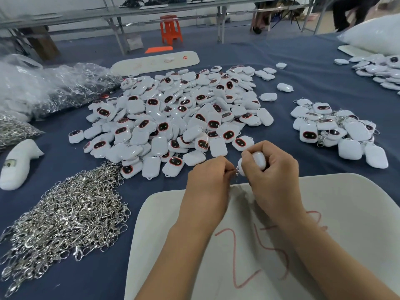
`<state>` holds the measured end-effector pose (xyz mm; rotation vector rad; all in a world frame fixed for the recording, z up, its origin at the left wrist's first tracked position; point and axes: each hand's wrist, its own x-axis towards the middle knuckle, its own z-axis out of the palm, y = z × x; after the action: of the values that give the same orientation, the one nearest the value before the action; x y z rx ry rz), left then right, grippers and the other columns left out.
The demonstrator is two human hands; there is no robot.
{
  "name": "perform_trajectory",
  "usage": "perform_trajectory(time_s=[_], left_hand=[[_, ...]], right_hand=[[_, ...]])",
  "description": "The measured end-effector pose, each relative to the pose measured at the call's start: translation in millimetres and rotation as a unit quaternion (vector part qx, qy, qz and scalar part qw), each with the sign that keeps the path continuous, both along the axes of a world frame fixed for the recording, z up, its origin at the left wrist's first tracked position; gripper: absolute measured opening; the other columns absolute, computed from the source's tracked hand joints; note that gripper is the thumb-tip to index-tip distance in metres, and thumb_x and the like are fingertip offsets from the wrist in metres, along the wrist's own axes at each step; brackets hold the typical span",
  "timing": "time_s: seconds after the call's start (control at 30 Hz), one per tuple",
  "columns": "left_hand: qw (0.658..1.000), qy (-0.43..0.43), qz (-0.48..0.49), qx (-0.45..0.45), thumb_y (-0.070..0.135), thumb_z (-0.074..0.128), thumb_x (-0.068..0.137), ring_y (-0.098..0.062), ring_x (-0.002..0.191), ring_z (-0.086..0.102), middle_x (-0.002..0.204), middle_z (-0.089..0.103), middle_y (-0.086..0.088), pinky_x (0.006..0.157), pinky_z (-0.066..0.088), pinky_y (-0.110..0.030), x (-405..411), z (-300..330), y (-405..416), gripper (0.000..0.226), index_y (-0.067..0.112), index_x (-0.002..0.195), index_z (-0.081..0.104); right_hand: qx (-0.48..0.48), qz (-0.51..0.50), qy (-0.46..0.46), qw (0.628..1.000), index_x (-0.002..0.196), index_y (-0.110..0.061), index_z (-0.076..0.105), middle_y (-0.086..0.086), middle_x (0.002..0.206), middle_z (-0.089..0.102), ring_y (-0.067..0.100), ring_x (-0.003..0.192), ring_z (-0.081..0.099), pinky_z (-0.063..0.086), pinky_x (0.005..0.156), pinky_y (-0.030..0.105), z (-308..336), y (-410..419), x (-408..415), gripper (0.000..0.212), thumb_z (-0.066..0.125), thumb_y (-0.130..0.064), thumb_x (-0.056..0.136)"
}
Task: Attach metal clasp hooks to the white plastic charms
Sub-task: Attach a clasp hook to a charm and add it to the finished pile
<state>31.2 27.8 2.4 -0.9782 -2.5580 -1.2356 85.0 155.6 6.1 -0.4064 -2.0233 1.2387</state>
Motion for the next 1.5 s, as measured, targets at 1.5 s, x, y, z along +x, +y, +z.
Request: perform_trajectory(time_s=[1.5], left_hand=[[0.997, 0.064, 0.044, -0.017, -0.003, 0.059, 0.088, -0.029, 0.08, 0.057, 0.083, 0.067, -0.007, 0.072, 0.045, -0.044, 6.4, 9.1, 4.6, 0.013, 0.008, 0.086, 0.066]], right_hand=[[-0.089, 0.056, -0.015, 0.994, 0.085, -0.014, 0.065, -0.004, 0.066, 0.064, 0.012, 0.051, 0.053, 0.046, 0.05, 0.026, -5.7, 0.9, -4.9, 0.018, 0.064, -0.017, 0.102]])
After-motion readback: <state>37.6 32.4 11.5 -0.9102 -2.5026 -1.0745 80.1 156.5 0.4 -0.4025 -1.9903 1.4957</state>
